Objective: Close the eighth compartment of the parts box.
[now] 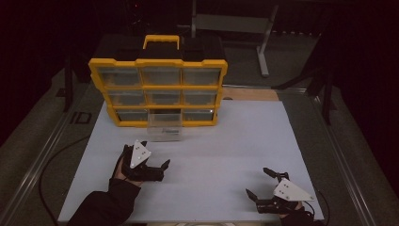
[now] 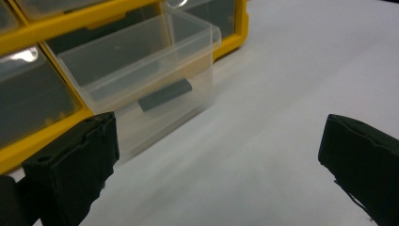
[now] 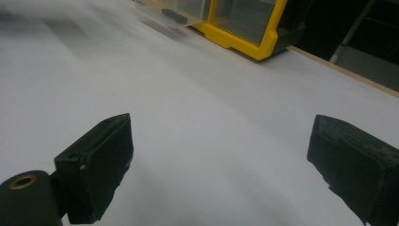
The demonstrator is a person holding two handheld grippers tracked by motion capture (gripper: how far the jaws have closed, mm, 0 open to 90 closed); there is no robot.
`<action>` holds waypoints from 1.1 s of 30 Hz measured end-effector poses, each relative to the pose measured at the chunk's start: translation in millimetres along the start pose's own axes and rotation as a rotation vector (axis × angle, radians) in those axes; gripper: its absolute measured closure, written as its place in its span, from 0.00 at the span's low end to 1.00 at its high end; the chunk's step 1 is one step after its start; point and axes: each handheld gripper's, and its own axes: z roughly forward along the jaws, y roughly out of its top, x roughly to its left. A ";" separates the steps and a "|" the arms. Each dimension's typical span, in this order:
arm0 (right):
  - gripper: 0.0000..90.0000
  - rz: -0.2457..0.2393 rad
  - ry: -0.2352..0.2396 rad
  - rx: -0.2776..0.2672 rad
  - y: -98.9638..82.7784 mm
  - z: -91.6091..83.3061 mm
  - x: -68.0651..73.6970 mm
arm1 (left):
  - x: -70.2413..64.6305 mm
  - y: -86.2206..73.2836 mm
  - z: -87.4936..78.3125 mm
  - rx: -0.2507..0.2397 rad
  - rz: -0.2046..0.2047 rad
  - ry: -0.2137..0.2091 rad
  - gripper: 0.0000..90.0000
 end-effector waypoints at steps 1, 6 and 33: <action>0.08 0.000 0.001 0.001 -0.1 0.1 0.0 | -1.5 -1.3 1.8 0.004 -0.001 0.008 0.00; 0.08 0.000 0.000 0.000 0.0 0.0 0.0 | -5.3 -7.1 10.3 0.019 -0.020 0.037 0.00; 0.08 0.001 0.004 0.005 -1.2 1.1 -0.3 | -5.2 -19.3 33.8 0.164 -0.101 0.118 0.00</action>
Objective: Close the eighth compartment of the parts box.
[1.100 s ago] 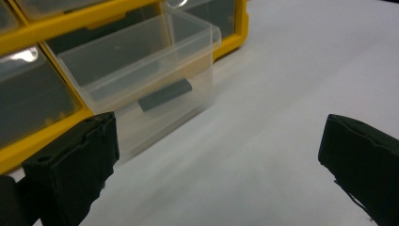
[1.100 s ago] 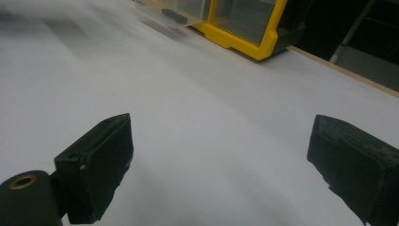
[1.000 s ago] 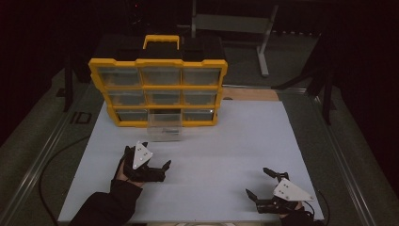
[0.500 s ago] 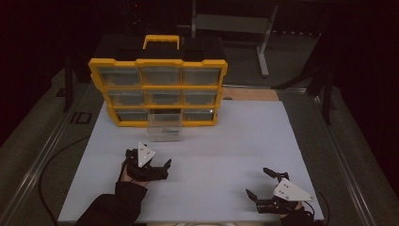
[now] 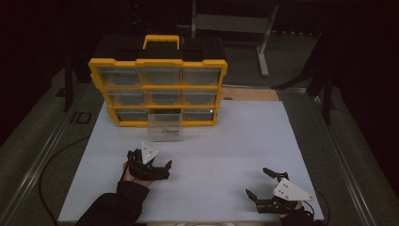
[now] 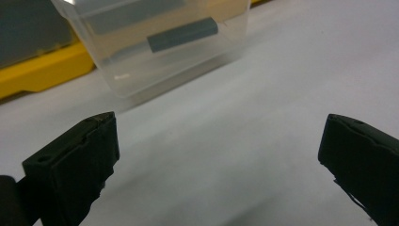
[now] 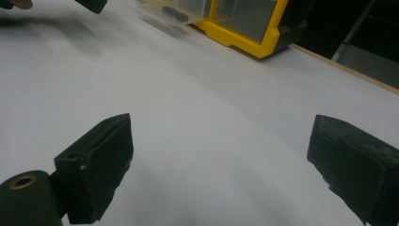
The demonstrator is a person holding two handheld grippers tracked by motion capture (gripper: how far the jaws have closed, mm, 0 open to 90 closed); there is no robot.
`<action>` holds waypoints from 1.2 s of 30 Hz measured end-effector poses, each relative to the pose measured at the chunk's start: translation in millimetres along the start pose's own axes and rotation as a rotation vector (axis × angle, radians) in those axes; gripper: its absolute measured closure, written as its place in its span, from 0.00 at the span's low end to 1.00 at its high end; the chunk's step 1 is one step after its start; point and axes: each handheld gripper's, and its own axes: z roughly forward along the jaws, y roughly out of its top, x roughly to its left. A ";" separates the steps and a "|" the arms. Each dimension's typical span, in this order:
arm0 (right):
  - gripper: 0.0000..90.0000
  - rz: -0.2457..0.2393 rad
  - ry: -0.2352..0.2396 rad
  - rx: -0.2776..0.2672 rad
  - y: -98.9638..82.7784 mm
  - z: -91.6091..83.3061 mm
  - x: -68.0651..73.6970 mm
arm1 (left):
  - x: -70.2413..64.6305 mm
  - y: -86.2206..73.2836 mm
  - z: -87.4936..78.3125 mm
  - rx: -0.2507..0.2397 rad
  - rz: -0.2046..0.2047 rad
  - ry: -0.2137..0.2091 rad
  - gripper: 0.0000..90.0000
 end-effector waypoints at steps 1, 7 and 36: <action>0.08 -0.001 -0.001 0.000 0.0 0.0 -0.1 | 0.2 -0.3 0.7 -0.001 -0.004 -0.008 0.00; 0.08 -0.003 -0.002 -0.002 0.2 -0.1 -0.1 | 1.4 0.6 3.4 0.025 -0.018 -0.022 0.03; 0.08 0.001 -0.003 -0.003 0.7 -0.7 0.5 | 7.4 4.1 0.7 0.016 -0.040 0.058 0.74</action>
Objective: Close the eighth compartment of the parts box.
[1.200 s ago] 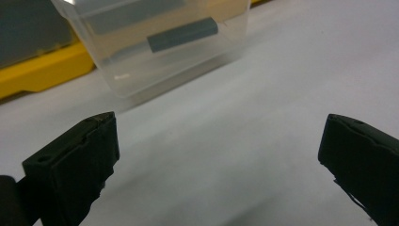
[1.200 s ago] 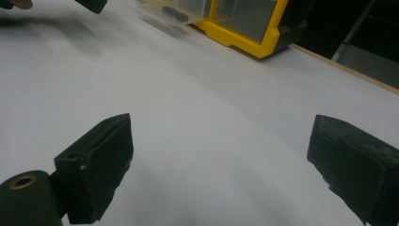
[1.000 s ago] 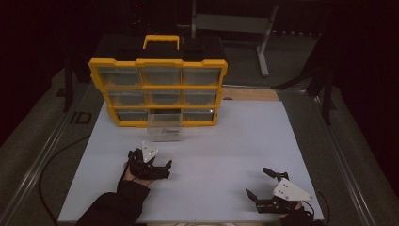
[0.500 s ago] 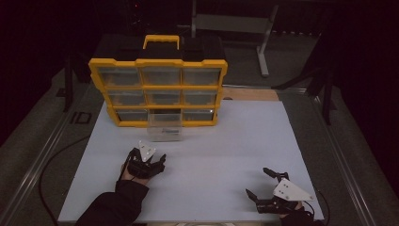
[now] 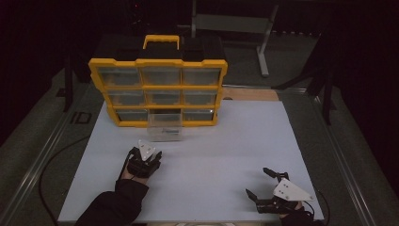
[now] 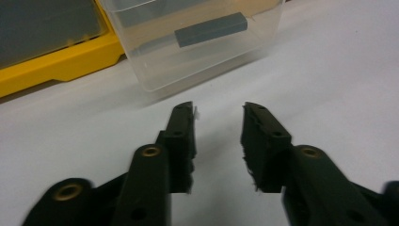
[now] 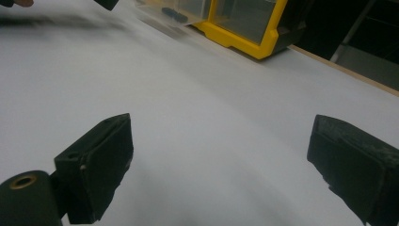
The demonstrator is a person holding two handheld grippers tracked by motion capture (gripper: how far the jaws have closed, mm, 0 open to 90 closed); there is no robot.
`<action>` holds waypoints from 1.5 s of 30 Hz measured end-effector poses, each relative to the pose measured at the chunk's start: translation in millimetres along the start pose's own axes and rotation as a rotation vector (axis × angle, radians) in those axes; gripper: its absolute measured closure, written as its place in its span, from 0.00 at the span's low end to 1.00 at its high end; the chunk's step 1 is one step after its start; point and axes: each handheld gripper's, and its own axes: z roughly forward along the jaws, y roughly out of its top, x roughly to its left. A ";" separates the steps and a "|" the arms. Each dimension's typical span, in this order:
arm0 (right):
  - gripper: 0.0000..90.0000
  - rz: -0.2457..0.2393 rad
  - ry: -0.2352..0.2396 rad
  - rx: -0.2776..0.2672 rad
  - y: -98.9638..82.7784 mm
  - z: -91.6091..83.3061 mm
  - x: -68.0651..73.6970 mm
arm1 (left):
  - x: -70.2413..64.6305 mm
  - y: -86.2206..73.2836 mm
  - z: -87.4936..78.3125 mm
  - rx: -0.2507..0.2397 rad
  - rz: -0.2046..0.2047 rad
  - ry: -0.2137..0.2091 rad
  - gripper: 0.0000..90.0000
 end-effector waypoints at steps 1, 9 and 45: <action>0.08 -0.002 0.000 -0.001 0.0 -0.1 -0.3 | 0.7 0.5 0.3 -0.004 -0.006 0.001 0.78; 0.08 0.002 -0.004 -0.001 0.0 -0.2 -0.5 | 7.2 6.7 5.6 0.005 -0.013 -0.028 1.00; 0.08 0.004 -0.005 -0.002 -0.3 -0.4 -1.1 | 5.5 34.8 35.3 0.012 0.054 -0.038 1.00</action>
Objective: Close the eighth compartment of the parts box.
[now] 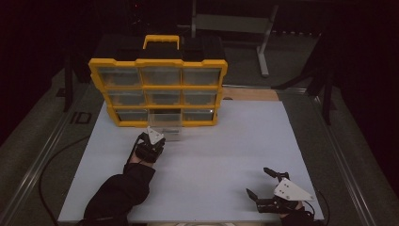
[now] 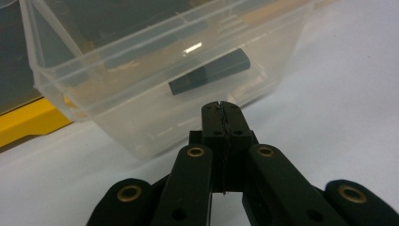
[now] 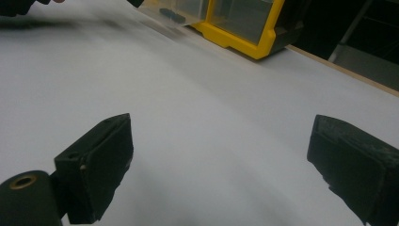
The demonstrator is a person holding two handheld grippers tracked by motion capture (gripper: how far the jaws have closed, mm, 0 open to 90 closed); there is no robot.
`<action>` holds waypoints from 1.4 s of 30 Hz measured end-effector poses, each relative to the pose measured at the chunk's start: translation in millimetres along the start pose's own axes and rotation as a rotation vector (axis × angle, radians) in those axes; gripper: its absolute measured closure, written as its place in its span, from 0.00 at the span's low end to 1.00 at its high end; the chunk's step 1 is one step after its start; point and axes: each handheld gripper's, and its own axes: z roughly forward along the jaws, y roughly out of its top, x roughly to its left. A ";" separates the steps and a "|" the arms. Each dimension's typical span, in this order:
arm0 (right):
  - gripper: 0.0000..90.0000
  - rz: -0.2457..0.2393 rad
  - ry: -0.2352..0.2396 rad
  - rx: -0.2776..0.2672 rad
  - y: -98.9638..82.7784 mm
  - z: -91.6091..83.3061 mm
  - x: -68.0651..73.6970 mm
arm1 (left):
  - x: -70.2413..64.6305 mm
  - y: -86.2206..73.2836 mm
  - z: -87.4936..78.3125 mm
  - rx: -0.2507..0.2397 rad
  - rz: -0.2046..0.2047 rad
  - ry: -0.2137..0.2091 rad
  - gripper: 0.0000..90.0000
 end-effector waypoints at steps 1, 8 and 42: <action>0.08 -0.002 0.000 0.001 0.0 0.1 0.0 | 0.0 0.7 1.1 0.001 -0.001 0.002 1.00; 0.08 -0.001 -0.003 0.000 -0.1 -0.5 -0.4 | -2.0 3.1 6.4 0.008 0.006 0.001 1.00; 0.08 -0.003 -0.003 0.000 -0.4 -0.7 -0.5 | 20.4 32.5 41.4 -0.029 0.009 0.052 1.00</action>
